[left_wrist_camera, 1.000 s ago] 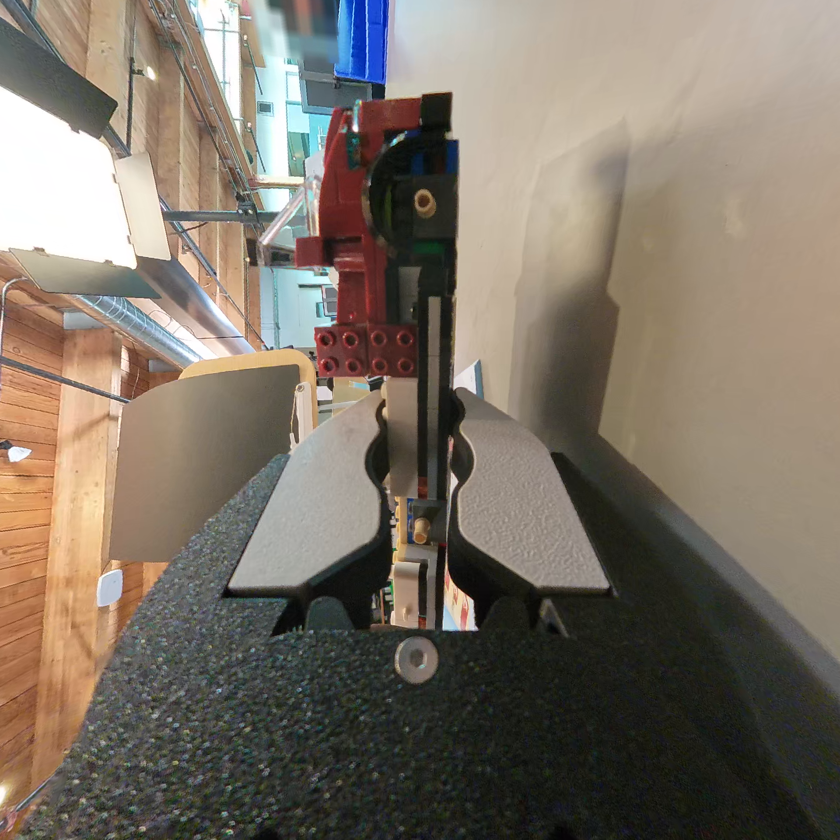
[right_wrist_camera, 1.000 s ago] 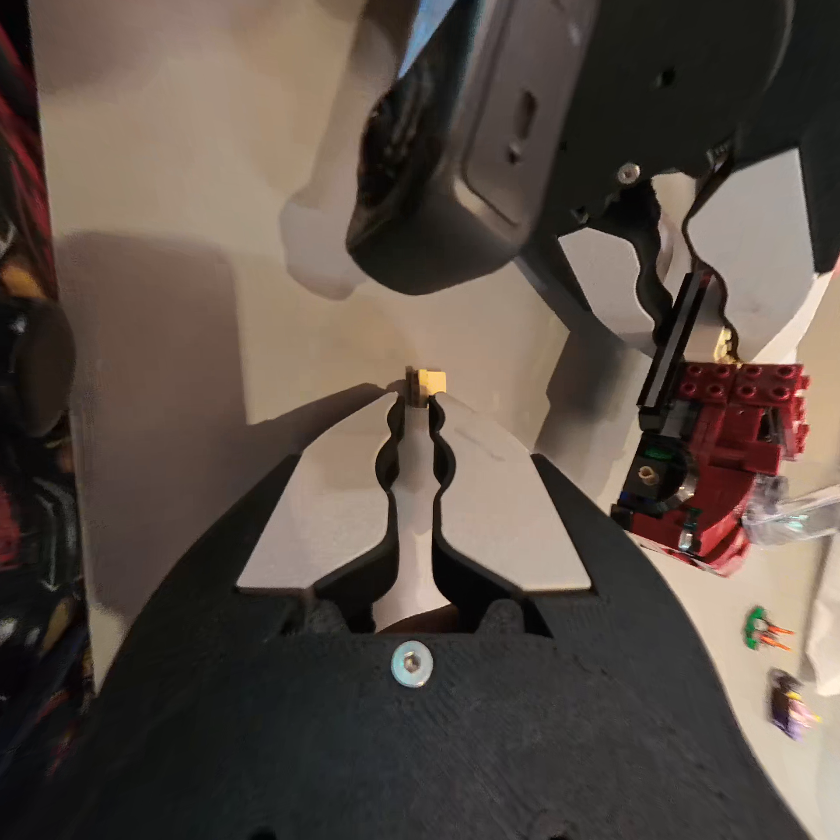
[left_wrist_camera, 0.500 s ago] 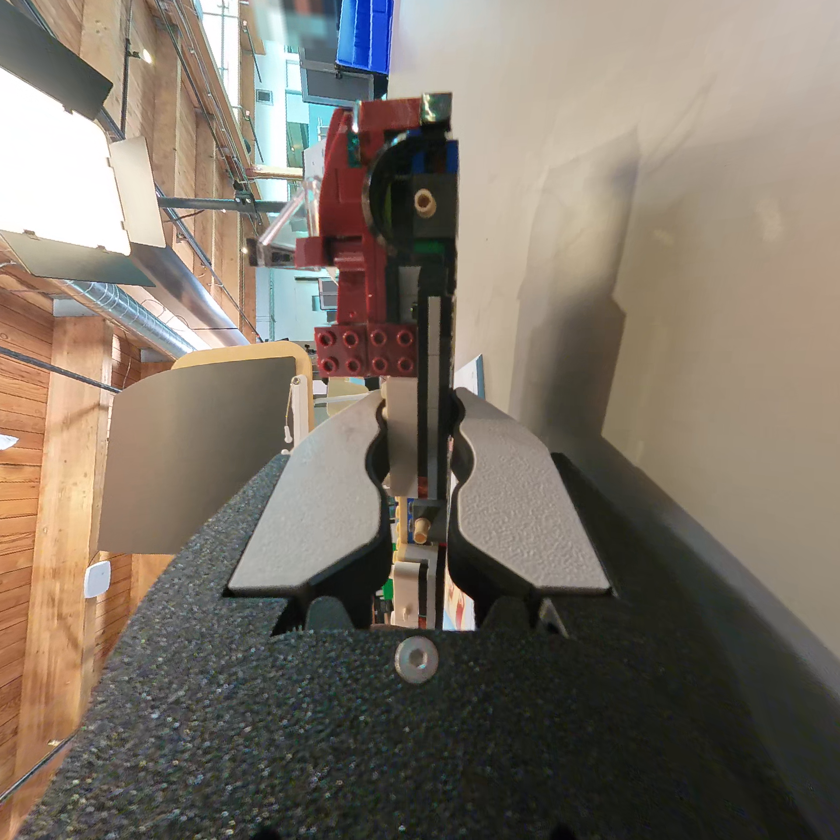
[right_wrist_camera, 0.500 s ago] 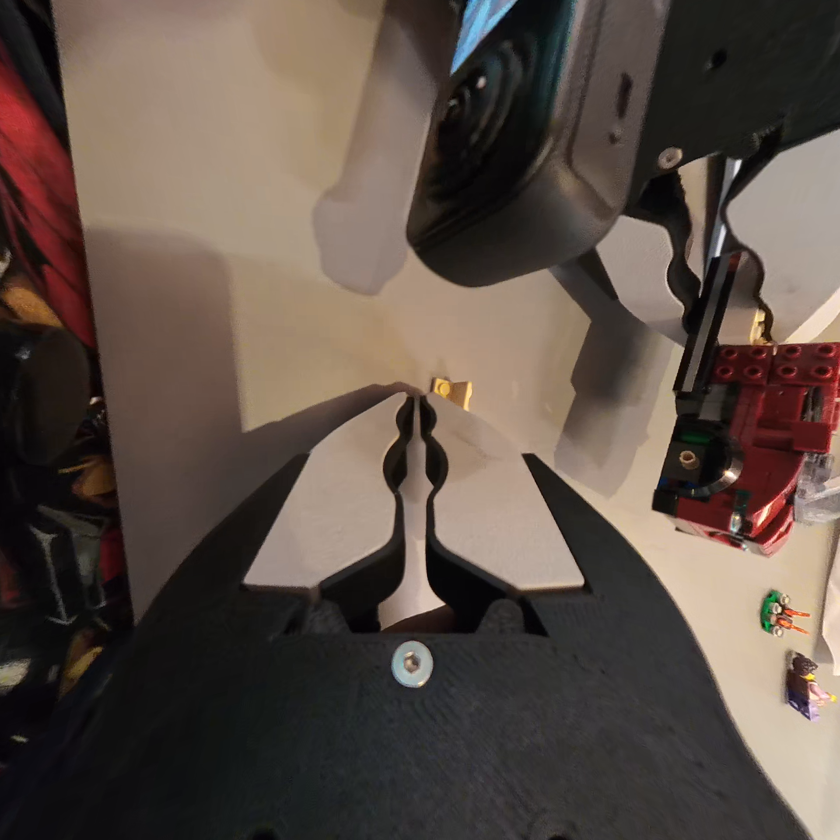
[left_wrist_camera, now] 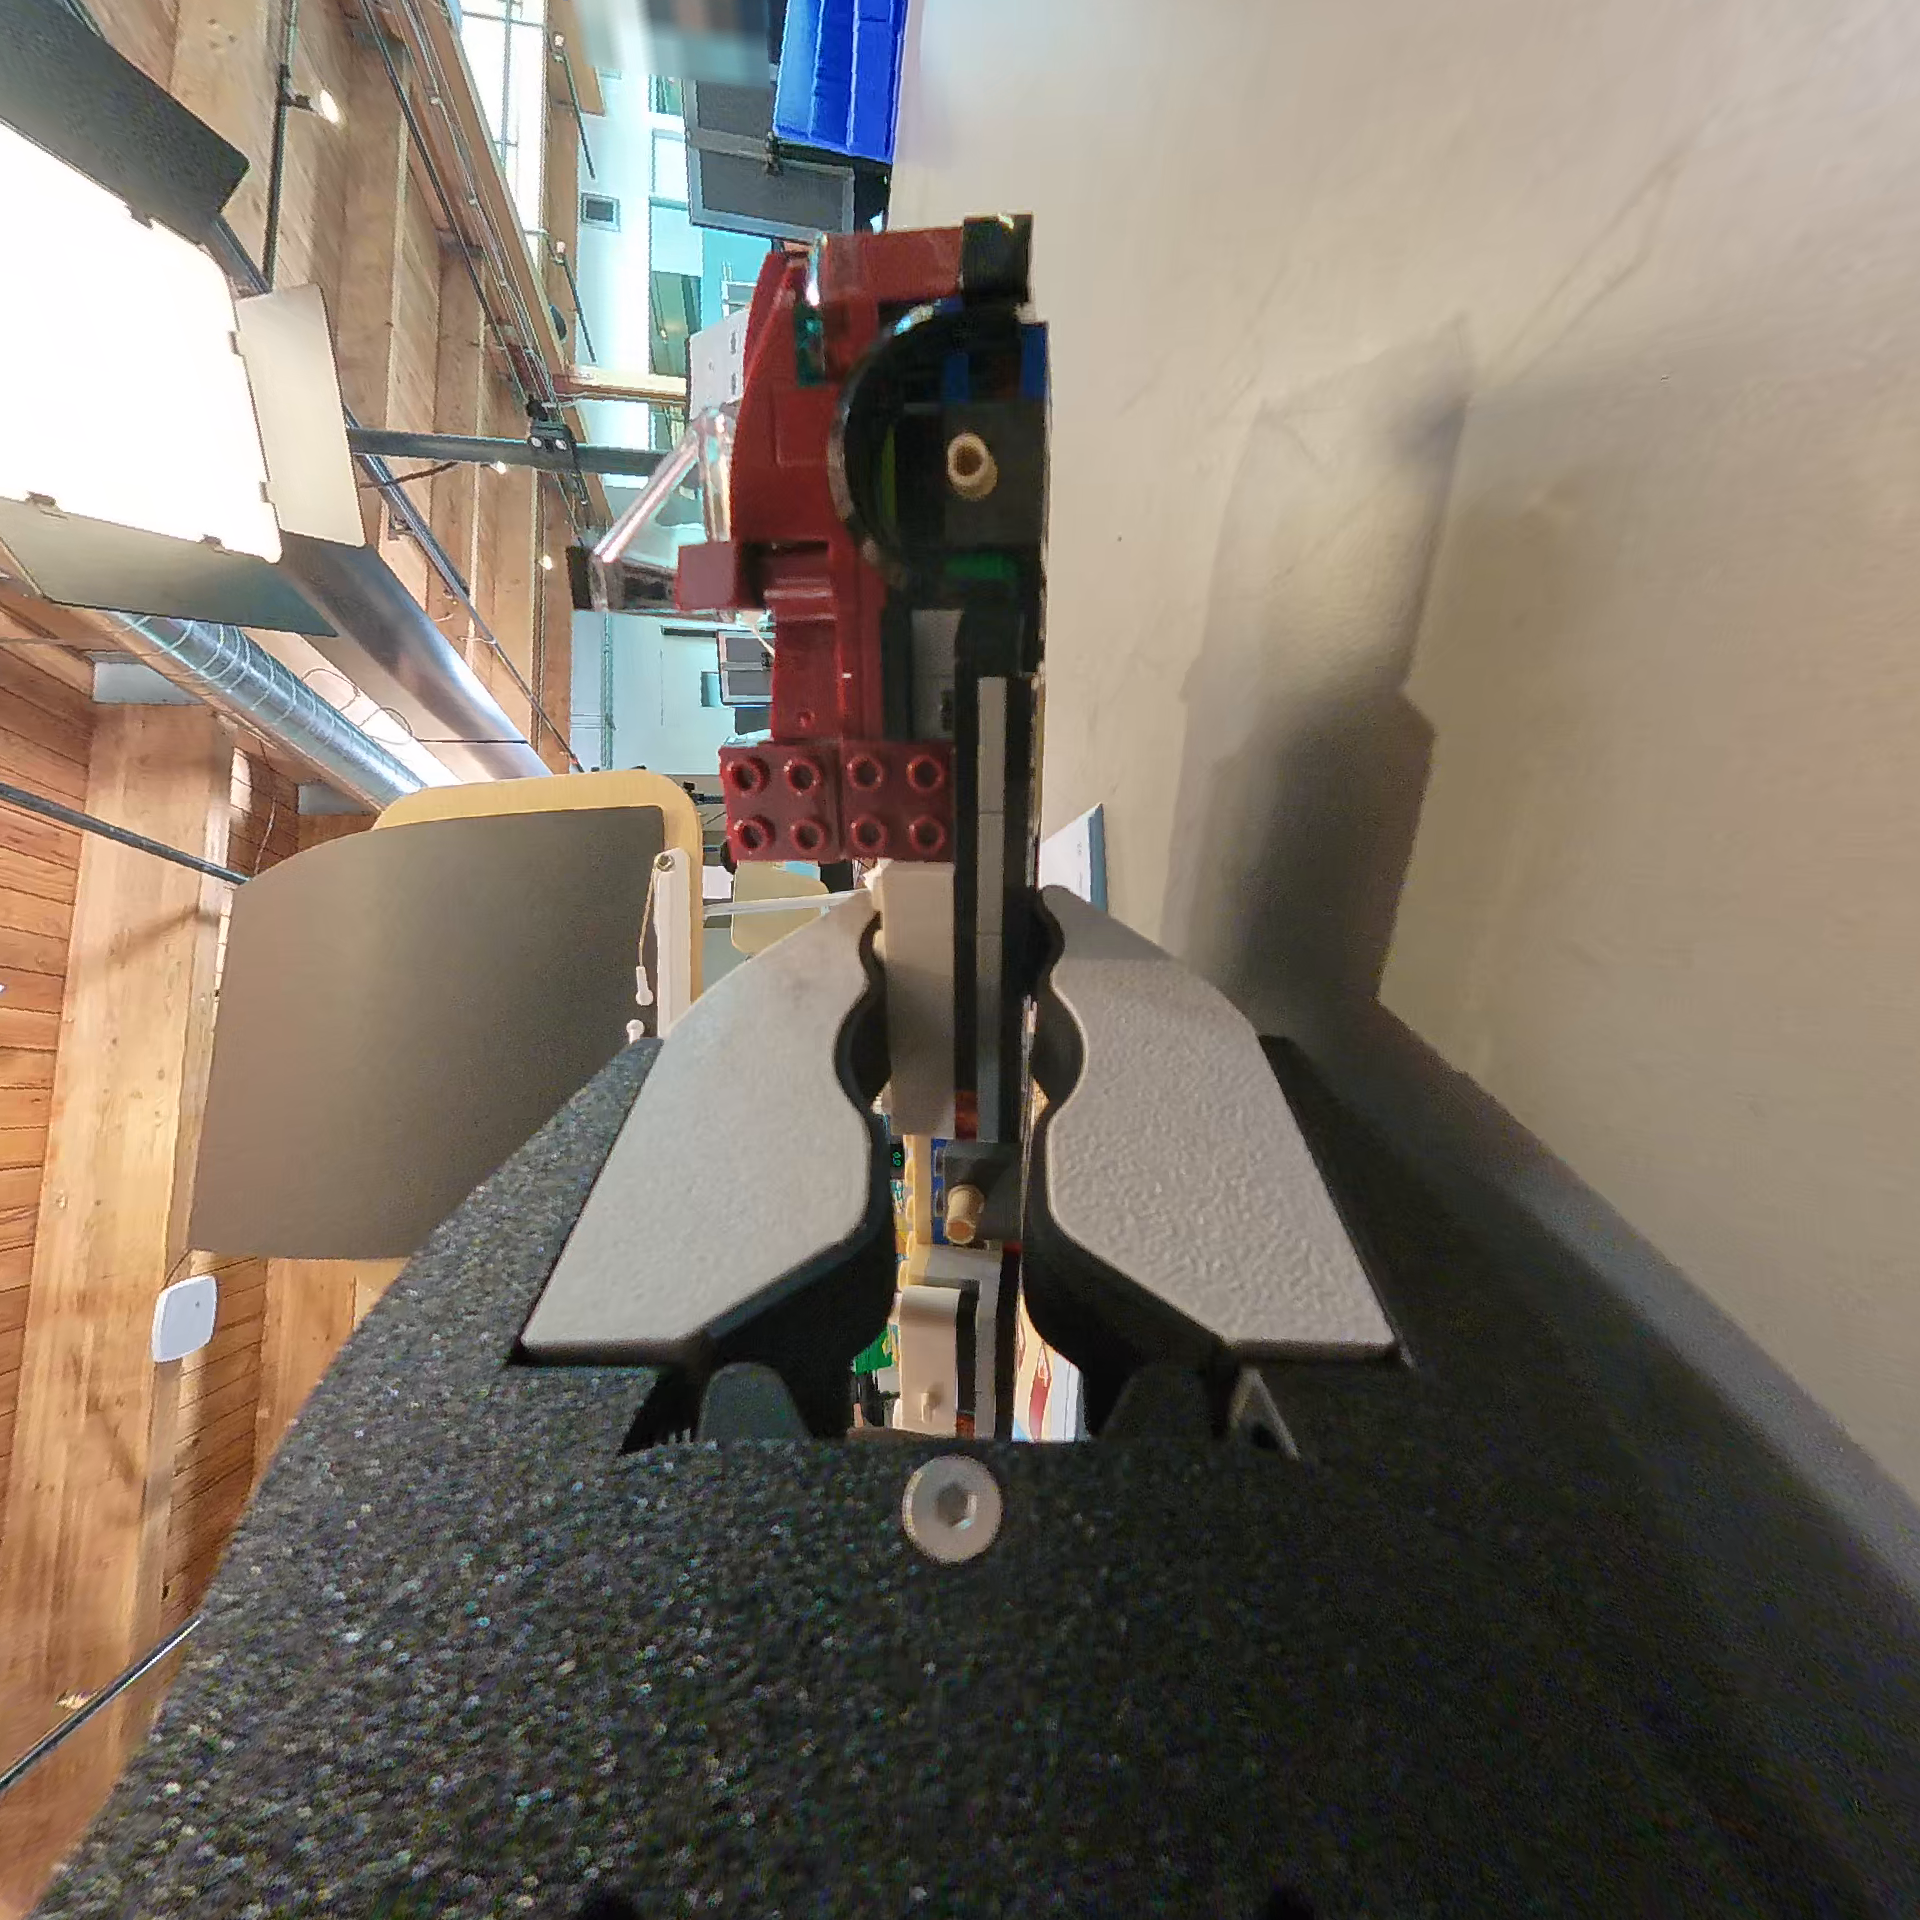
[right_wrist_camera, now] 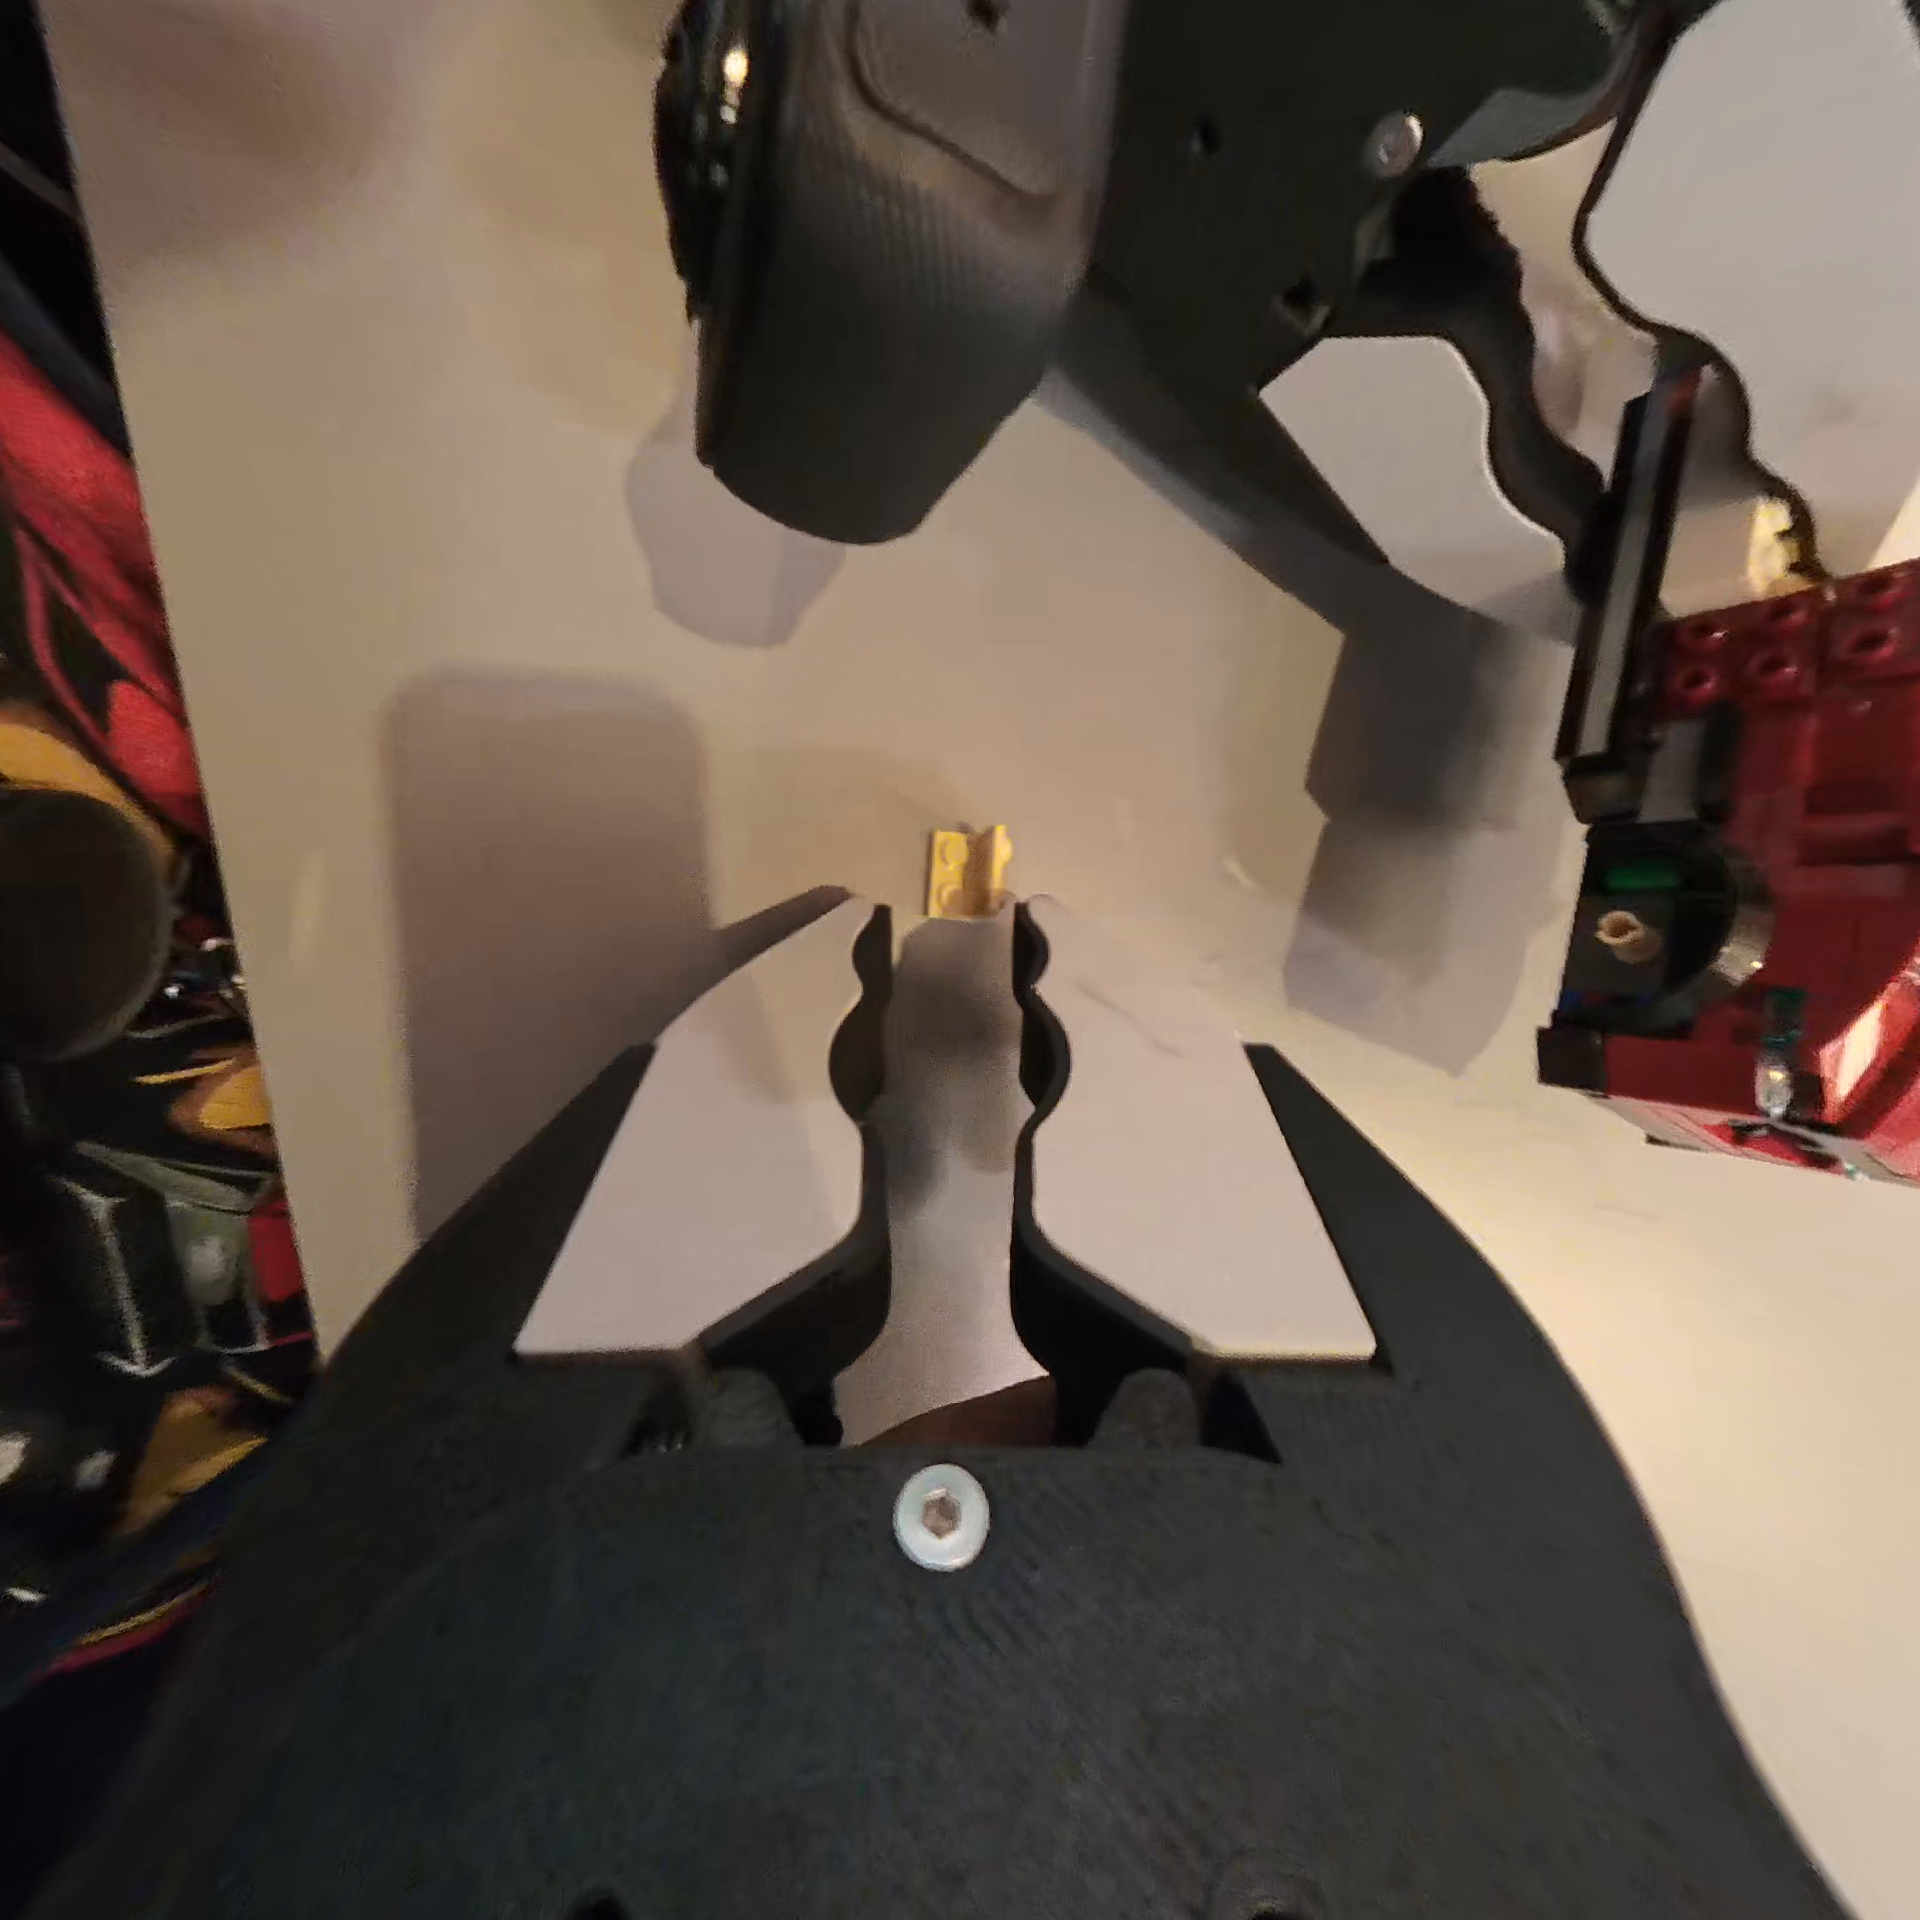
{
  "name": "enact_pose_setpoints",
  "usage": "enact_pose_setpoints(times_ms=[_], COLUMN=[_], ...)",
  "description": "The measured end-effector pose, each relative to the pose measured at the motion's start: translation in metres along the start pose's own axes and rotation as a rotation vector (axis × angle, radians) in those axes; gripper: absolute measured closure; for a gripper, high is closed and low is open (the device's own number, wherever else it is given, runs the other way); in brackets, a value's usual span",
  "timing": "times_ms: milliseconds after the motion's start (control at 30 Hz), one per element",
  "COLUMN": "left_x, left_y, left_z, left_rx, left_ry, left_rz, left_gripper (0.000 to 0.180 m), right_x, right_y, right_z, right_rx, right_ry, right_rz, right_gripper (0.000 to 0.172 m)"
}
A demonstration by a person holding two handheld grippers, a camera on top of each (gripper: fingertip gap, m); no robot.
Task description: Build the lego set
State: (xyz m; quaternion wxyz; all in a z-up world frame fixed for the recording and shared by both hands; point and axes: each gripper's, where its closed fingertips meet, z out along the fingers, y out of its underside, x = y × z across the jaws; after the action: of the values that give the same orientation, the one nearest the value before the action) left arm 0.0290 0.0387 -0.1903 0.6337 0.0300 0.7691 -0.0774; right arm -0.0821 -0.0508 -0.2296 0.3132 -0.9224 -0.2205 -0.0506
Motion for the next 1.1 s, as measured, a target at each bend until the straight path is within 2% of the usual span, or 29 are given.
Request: enact_pose_setpoints(times_ms=[467, 700, 1100], left_x=[-0.004, -0.014, -0.012], left_y=[-0.008, -0.01, -0.012], left_z=[0.01, 0.007, 0.004], left_rx=[0.028, 0.039, 0.053], left_ry=[-0.035, -0.1, -0.093], left_rz=[0.01, 0.06, 0.071], left_gripper=[0.157, 0.157, 0.157], right_x=[-0.03, -0.01, -0.005], right_y=[-0.017, -0.023, -0.021], right_z=[0.003, -0.012, -0.001], right_rx=[0.025, 0.072, -0.018], right_ry=[-0.035, 0.035, -0.154], right_rz=[-0.053, -0.149, -0.368], right_gripper=[0.149, 0.151, 0.151])
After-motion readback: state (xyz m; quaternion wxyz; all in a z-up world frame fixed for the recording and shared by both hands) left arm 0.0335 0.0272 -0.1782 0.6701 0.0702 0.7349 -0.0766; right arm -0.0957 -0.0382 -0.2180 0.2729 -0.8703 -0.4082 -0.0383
